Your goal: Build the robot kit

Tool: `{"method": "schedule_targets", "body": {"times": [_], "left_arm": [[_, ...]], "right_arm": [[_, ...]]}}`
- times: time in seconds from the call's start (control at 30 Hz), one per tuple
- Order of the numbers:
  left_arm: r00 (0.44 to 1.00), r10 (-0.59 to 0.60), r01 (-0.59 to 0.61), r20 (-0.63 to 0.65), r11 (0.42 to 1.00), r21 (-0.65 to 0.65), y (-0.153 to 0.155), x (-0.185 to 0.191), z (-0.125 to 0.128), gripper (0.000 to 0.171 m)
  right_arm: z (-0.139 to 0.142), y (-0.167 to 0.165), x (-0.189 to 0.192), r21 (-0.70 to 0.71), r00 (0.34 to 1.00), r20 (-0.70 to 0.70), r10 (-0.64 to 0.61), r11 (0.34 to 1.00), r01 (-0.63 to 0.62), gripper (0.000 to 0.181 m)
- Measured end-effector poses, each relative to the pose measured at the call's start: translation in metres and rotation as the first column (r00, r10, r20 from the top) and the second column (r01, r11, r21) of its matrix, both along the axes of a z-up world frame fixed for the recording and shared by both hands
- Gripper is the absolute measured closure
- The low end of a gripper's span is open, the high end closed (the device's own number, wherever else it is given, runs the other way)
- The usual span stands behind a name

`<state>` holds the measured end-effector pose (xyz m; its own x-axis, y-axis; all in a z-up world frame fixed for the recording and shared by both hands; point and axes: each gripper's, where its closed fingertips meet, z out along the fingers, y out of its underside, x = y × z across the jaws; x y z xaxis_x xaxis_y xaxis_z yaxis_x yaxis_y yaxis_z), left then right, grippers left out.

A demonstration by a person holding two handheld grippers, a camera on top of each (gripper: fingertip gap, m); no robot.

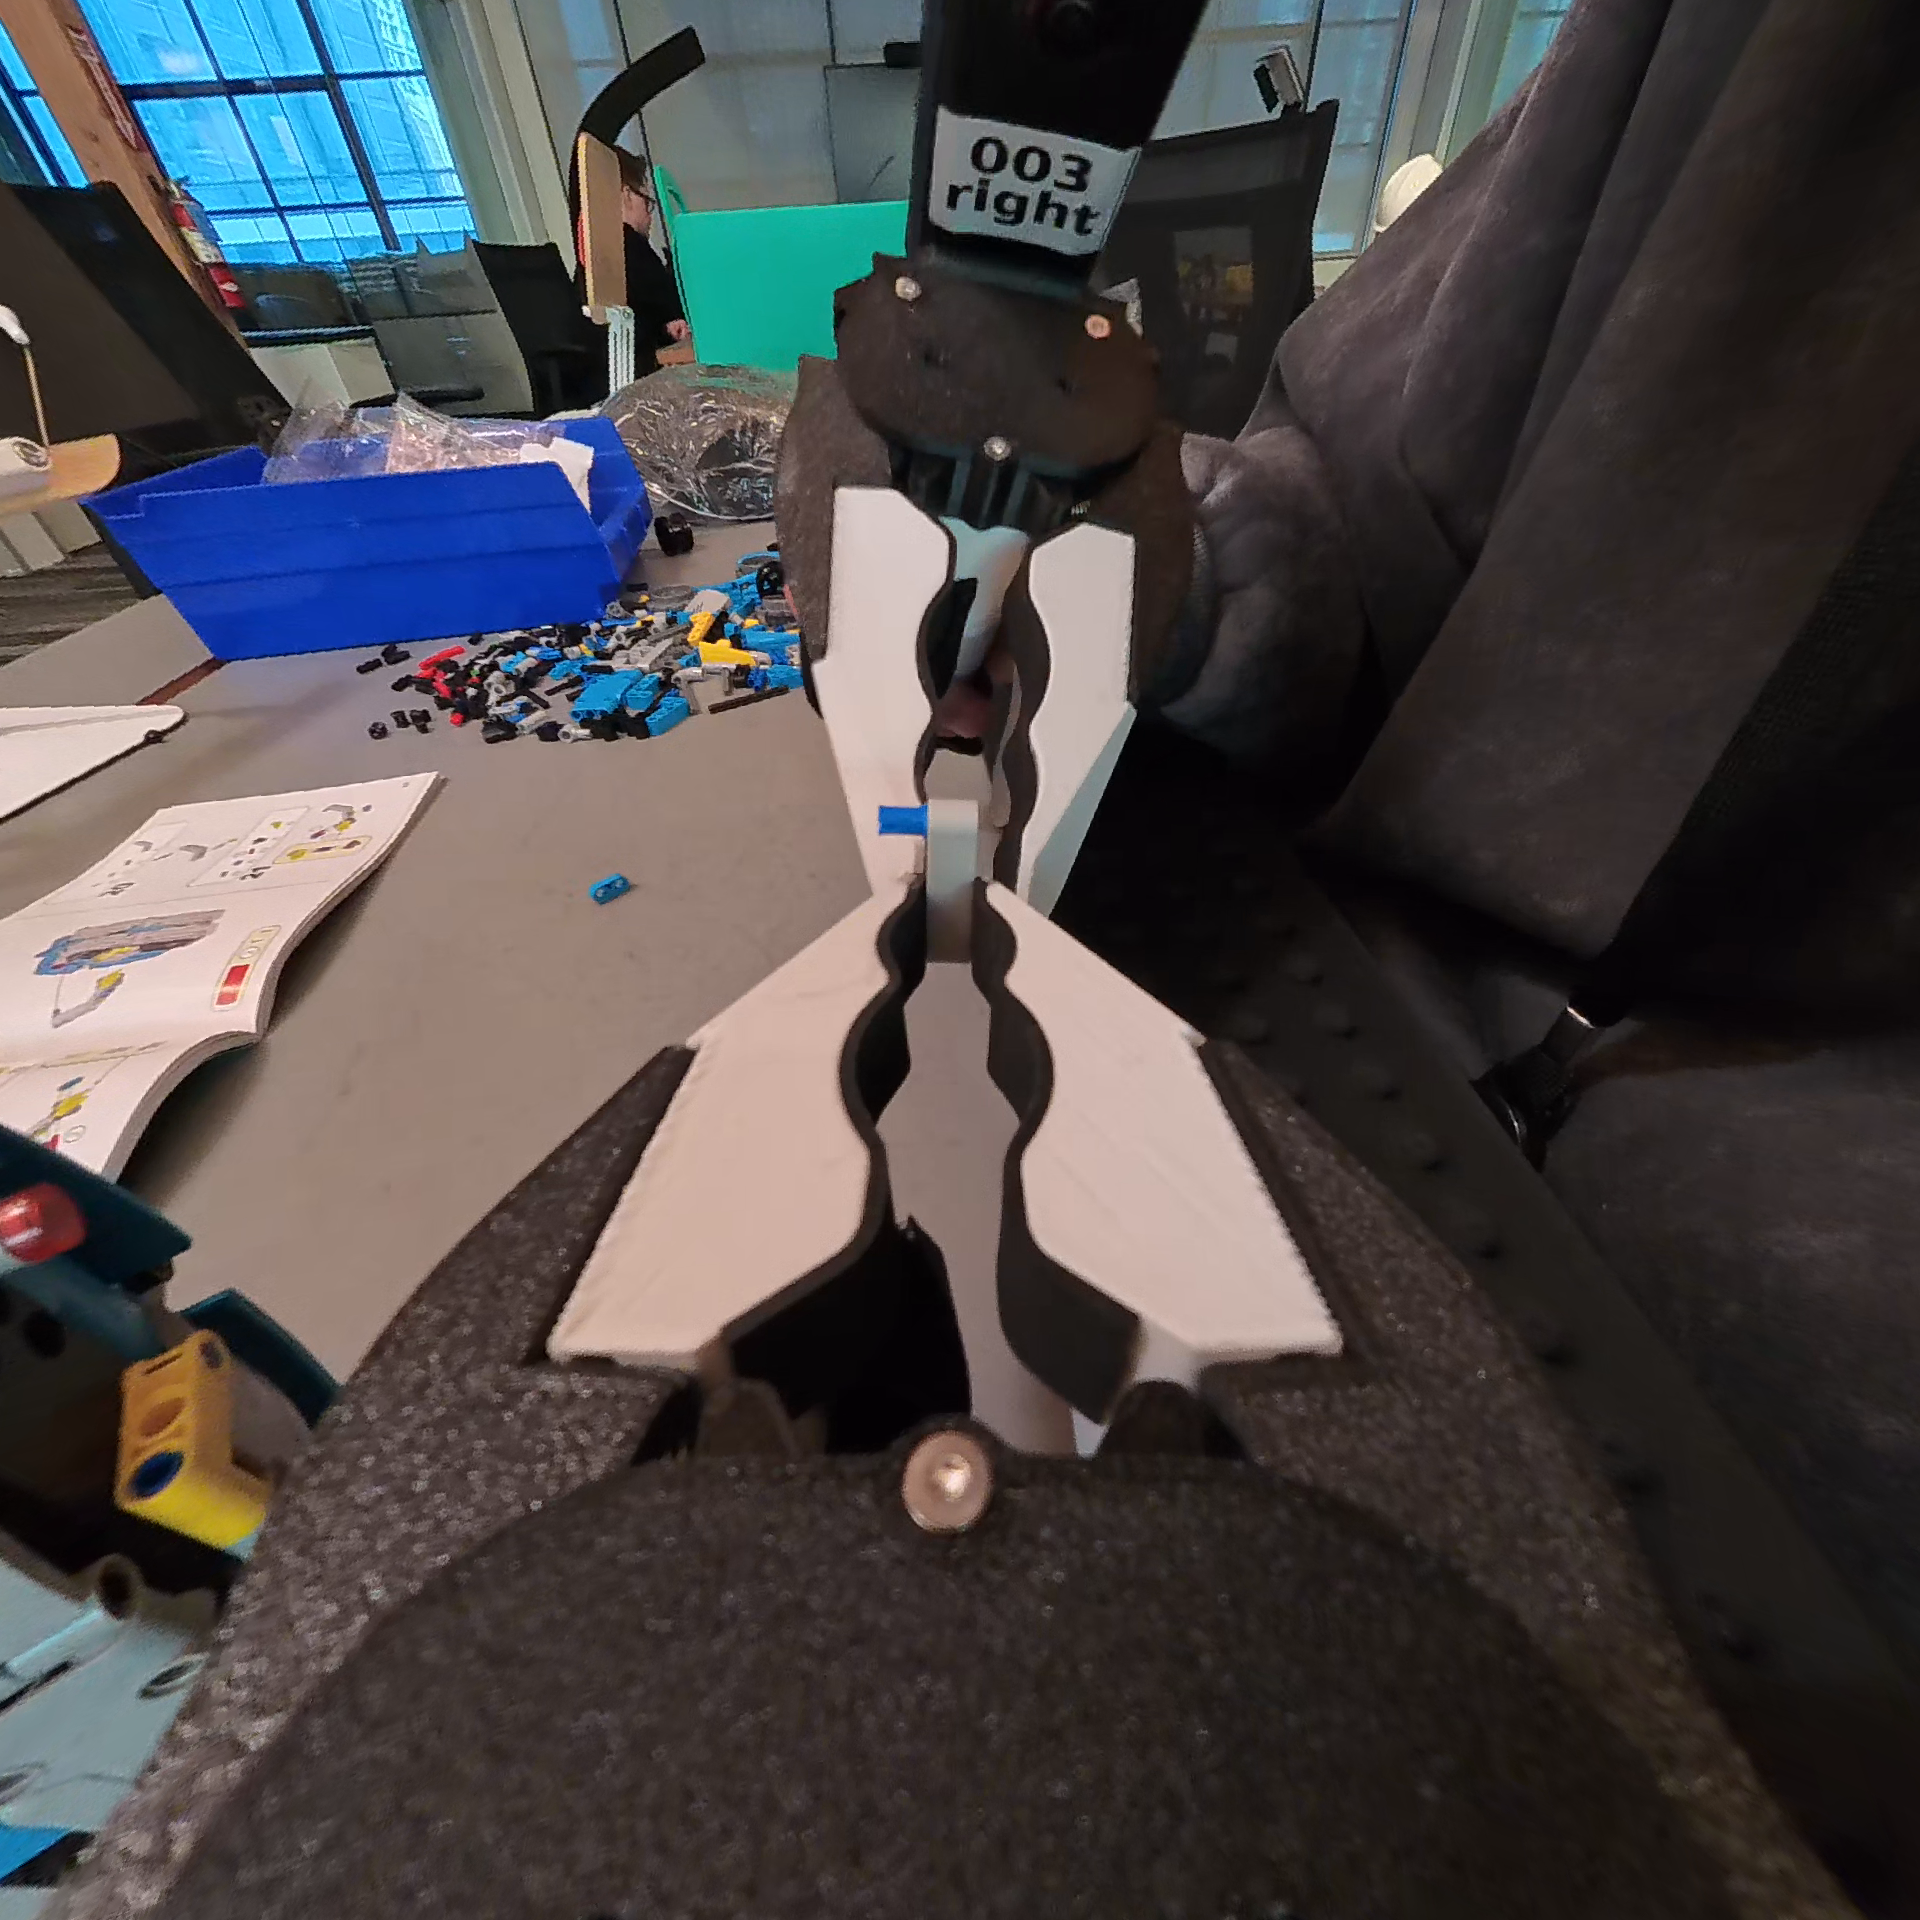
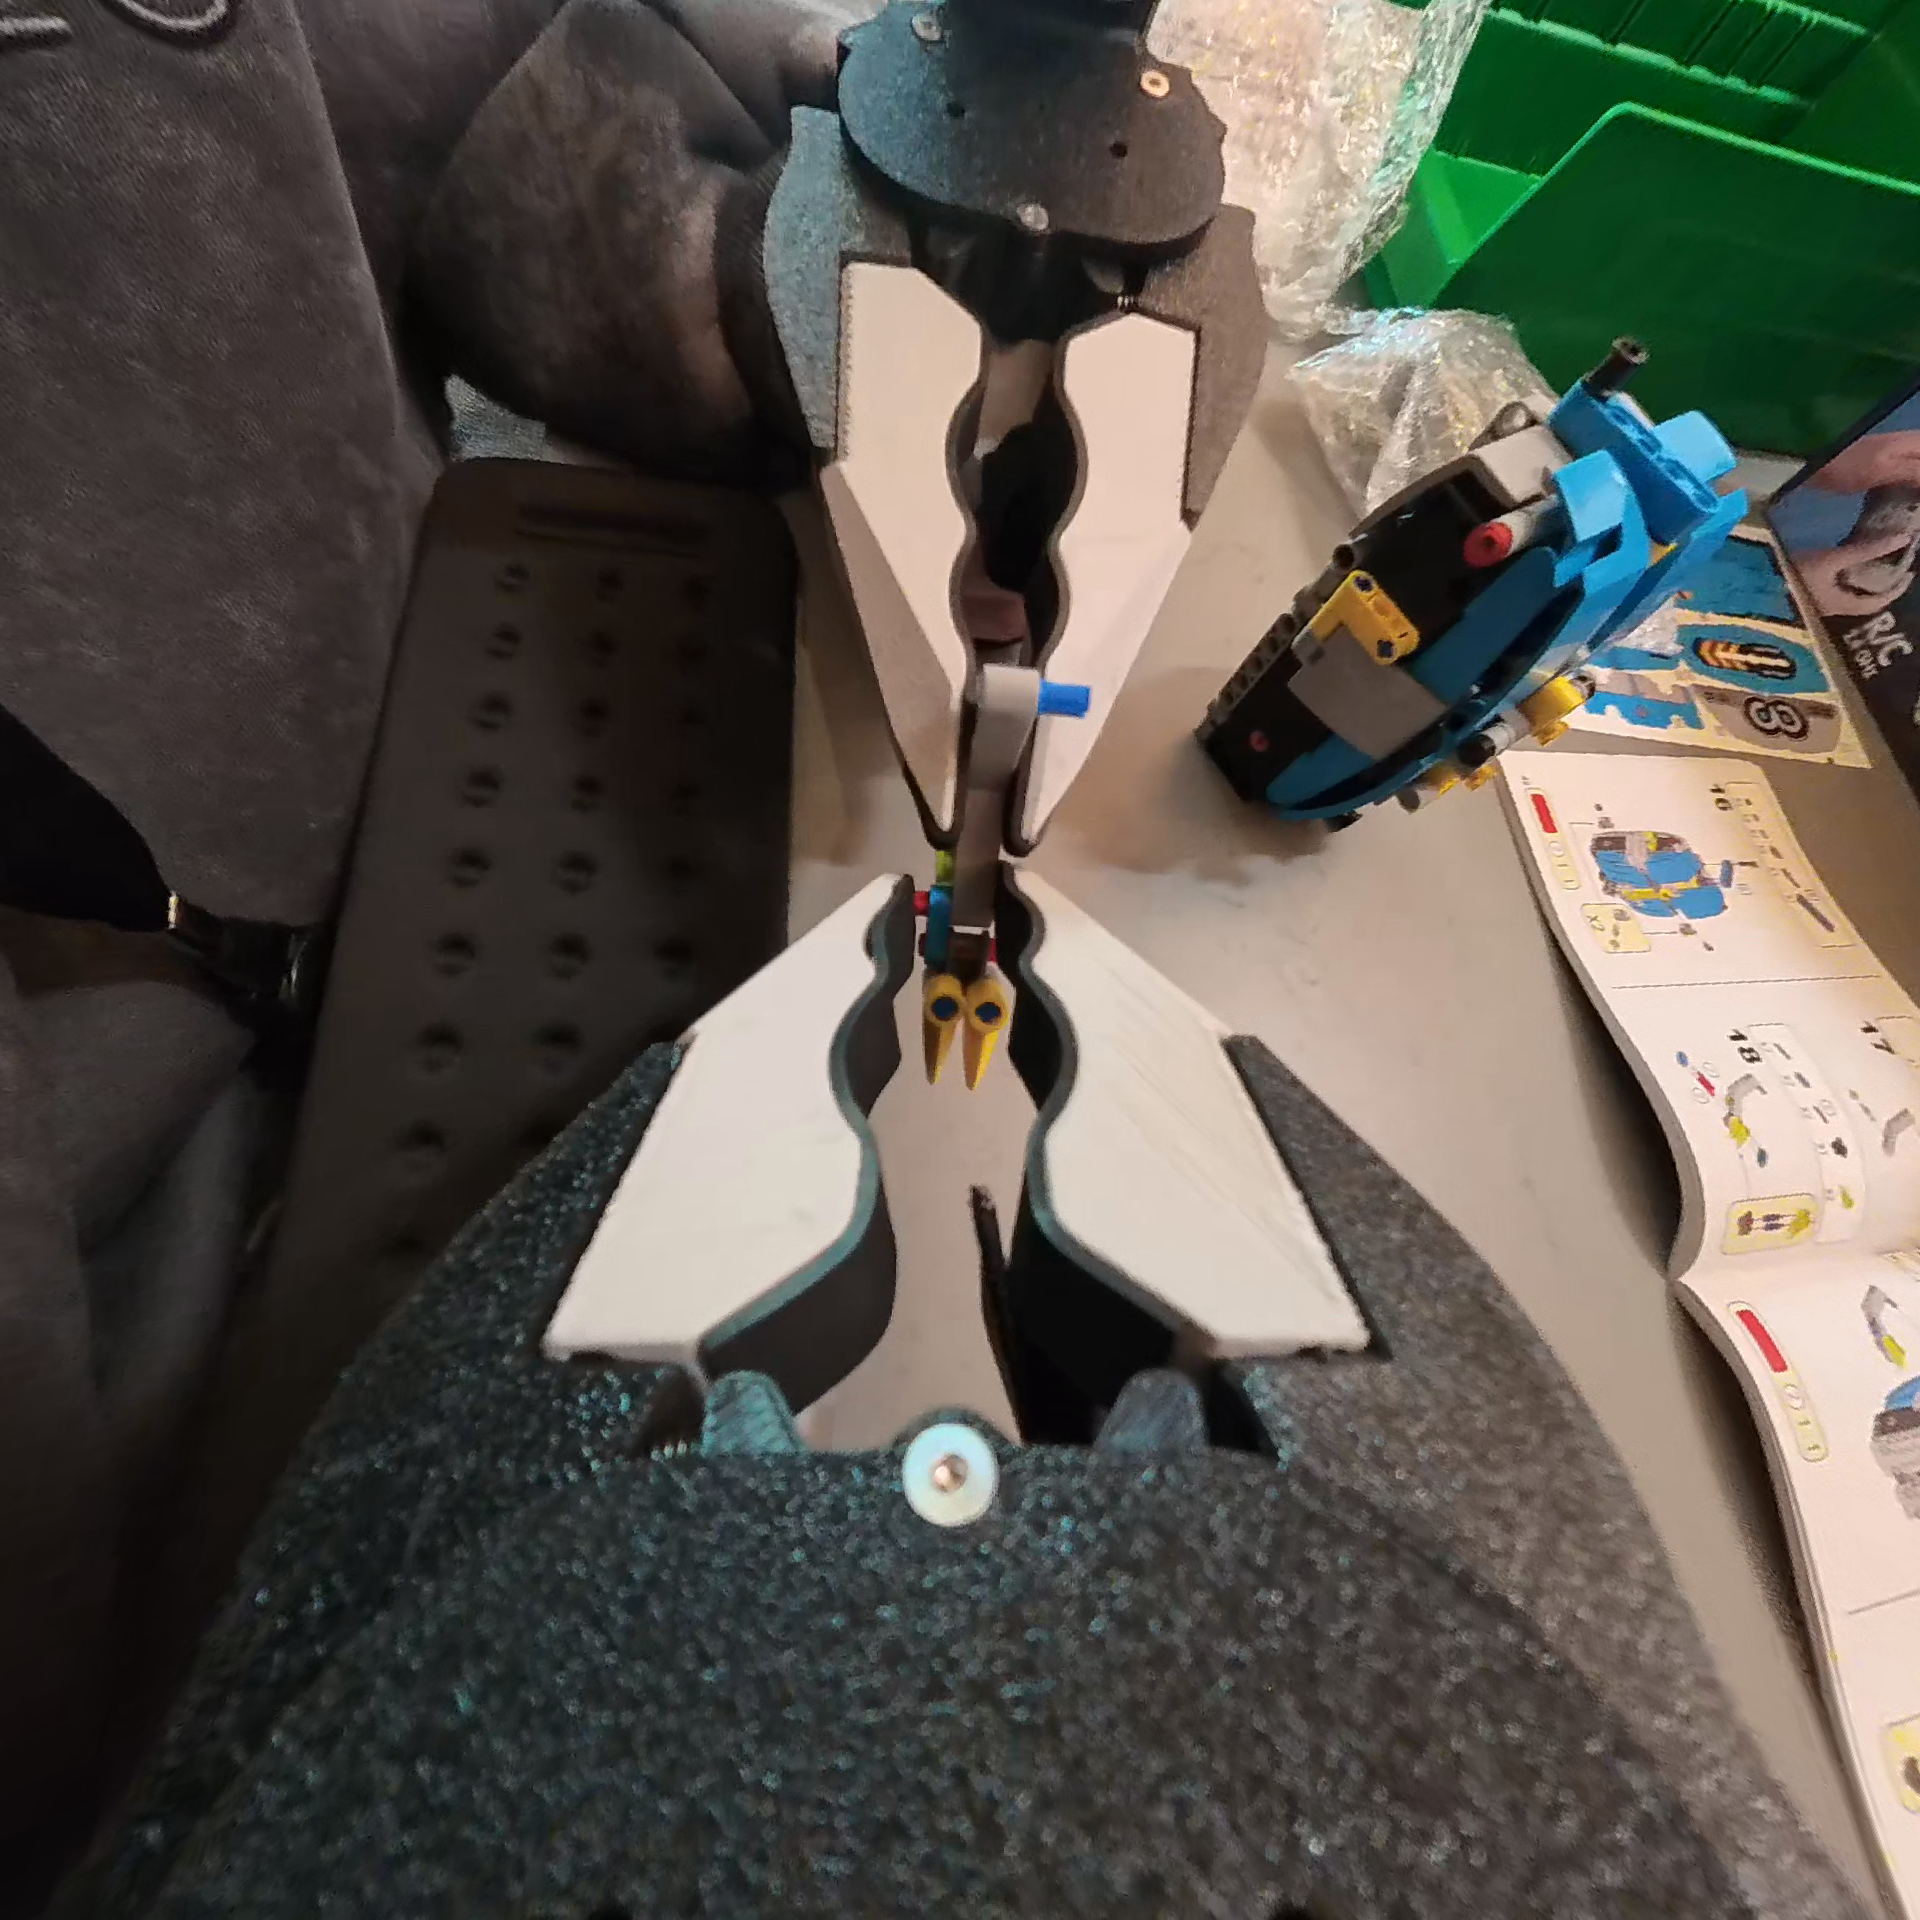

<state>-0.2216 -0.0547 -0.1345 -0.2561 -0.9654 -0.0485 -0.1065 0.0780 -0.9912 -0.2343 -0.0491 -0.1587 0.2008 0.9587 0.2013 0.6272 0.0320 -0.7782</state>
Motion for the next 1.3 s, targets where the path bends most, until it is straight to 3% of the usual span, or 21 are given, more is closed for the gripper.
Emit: {"method": "schedule_targets", "body": {"times": [0.67, 0.93, 1.1, 1.17, 1.23, 1.3], "left_arm": [[0.999, 0.046, -0.042, -0.028, 0.991, 0.127, -0.006, 0.003, -0.009, 0.164], [0.994, 0.081, -0.06, -0.066, 0.958, 0.281, -0.011, 0.007, -0.023, 0.164], [0.995, 0.094, -0.08, -0.033, 0.949, 0.306, -0.008, 0.007, -0.019, 0.164], [0.994, 0.111, -0.108, 0.005, 0.953, 0.285, -0.001, 0.006, -0.011, 0.164], [0.989, 0.137, -0.148, 0.055, 0.934, 0.326, 0.002, 0.005, -0.005, 0.164], [0.982, 0.148, -0.179, 0.114, 0.917, 0.356, 0.003, 0.003, 0.003, 0.164]], "right_arm": [[-0.01, -0.001, 0.003, -0.003, 0.997, 0.076, 0.015, 1.0, -0.015, 0.168], [-0.024, -0.001, 0.003, -0.045, 0.994, 0.108, 0.026, 0.999, -0.021, 0.169], [-0.02, -0.002, 0.005, -0.031, 0.992, 0.12, 0.032, 0.999, -0.028, 0.168], [-0.012, 0.004, 0.005, -0.018, 0.997, 0.078, -0.021, 1.0, 0.022, 0.167], [-0.001, 0.007, 0.007, 0.06, 0.999, 0.045, -0.027, 0.998, 0.024, 0.166], [0.013, 0.015, 0.016, 0.117, 0.996, -0.037, -0.076, 0.99, 0.08, 0.147]]}}
